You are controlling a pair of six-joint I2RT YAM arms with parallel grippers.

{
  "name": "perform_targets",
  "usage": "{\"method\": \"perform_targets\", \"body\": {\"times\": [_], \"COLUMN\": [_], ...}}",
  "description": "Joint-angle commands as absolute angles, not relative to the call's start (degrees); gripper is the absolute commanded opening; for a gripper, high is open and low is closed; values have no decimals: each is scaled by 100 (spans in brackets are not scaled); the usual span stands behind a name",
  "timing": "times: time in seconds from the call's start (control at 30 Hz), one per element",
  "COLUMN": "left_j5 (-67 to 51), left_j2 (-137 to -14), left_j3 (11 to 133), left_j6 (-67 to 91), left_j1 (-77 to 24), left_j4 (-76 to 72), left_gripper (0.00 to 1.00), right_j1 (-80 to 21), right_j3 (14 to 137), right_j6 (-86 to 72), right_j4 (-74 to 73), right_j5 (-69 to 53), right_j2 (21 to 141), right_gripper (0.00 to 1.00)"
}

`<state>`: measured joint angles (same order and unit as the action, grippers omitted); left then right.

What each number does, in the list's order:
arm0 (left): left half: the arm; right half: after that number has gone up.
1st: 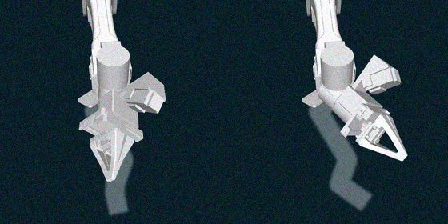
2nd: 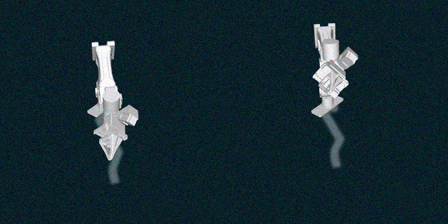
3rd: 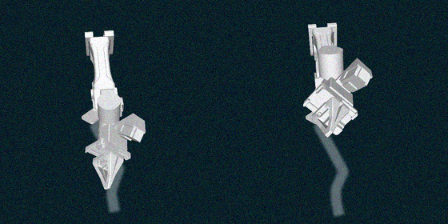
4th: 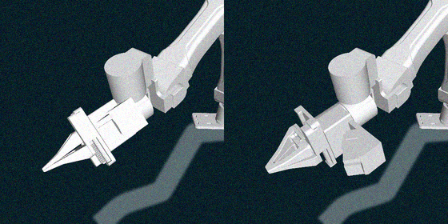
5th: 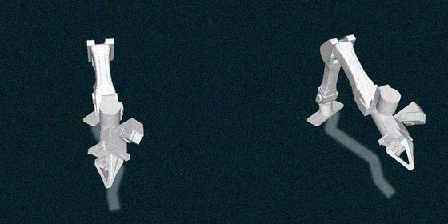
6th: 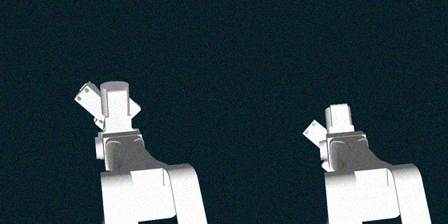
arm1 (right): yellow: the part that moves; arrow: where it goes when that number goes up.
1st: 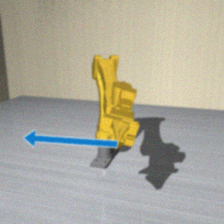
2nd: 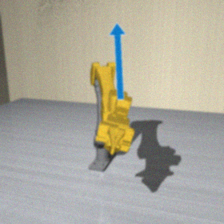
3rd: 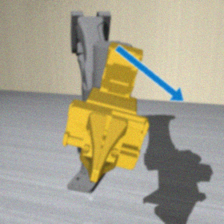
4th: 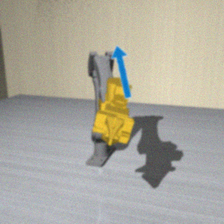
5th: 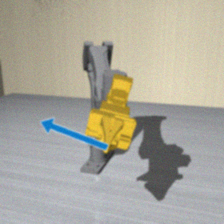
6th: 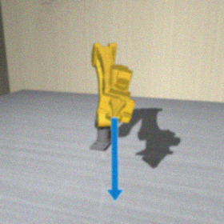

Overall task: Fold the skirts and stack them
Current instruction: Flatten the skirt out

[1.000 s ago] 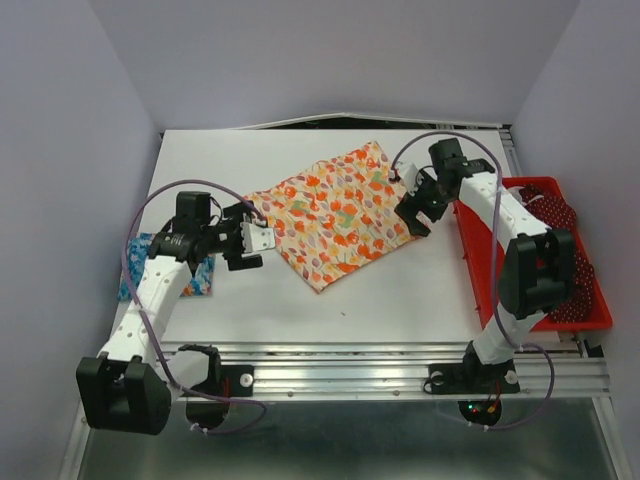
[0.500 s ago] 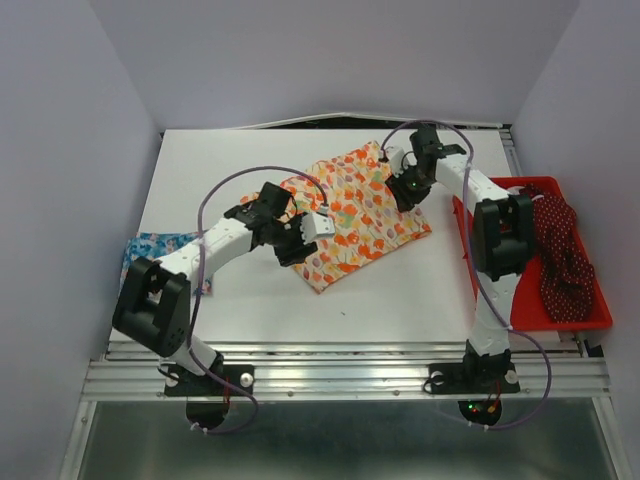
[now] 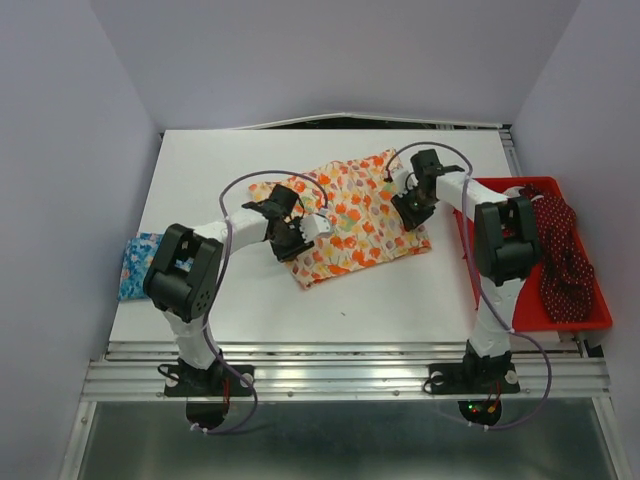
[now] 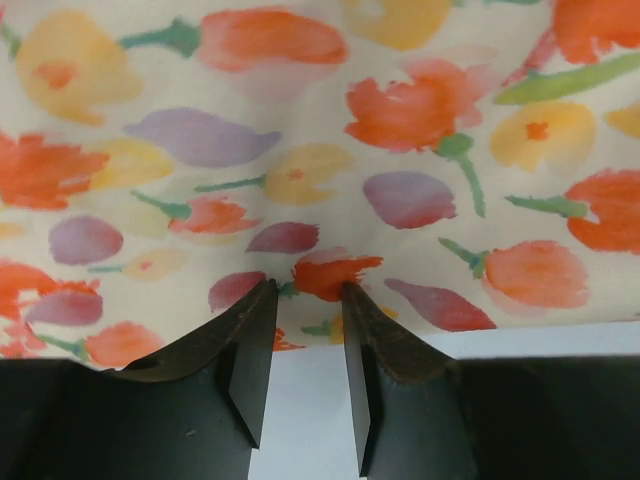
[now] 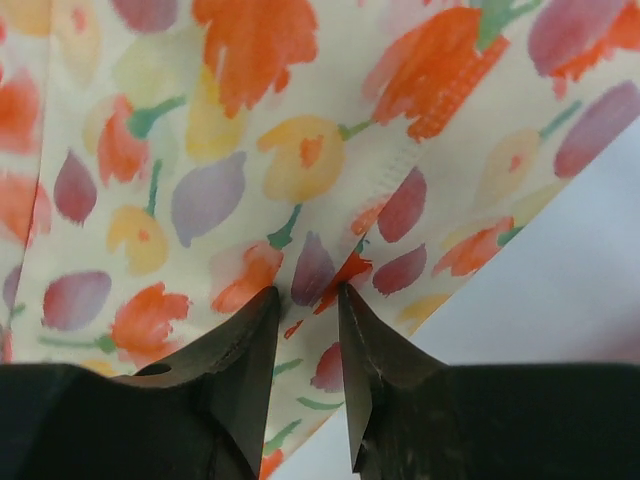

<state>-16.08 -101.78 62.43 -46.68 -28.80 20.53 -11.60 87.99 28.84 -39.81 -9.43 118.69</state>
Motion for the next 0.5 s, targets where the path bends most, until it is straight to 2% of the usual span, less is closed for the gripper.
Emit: {"method": "perform_targets", "body": {"times": [0.0, 0.1, 0.13, 0.17, 0.27, 0.37, 0.47], "left_j5": [-1370, -1363, -1345, -1362, -1546, -1819, -2230], "left_j2": [-10695, -11091, -11170, -11310, -11286, -11005, -10610], "left_j3": [6834, 7800, 8057, 8286, 9095, 9457, 9414], "left_j6": [-4808, -4571, -4475, -4395, -4131, -3956, -3631], "left_j1": [-1666, -1048, -968, -897, -809, -809, -844], "left_j4": [2671, 2725, 2707, 2716, 2716, 2760, 2926], "left_gripper": [42, 44, 45, 52, 60, 61, 61], "right_j1": [-1265, -1791, -2002, -2465, -2882, -2769, -2155], "right_j3": [7476, 6840, 6586, 6548, 7073, 8264, 9216], "right_j6": [2804, 2795, 2821, 2865, 2480, 2127, 1935], "right_j4": [-4420, -4691, -4824, -4964, -5414, -5309, -5029], "right_j5": [-1317, -2194, -2563, -3376, -4828, -4712, -4161], "right_j2": [11418, 10777, 10593, 10426, 9915, 9957, 10370], "right_gripper": [35, 33, 35, 37, 43, 44, 44]}}
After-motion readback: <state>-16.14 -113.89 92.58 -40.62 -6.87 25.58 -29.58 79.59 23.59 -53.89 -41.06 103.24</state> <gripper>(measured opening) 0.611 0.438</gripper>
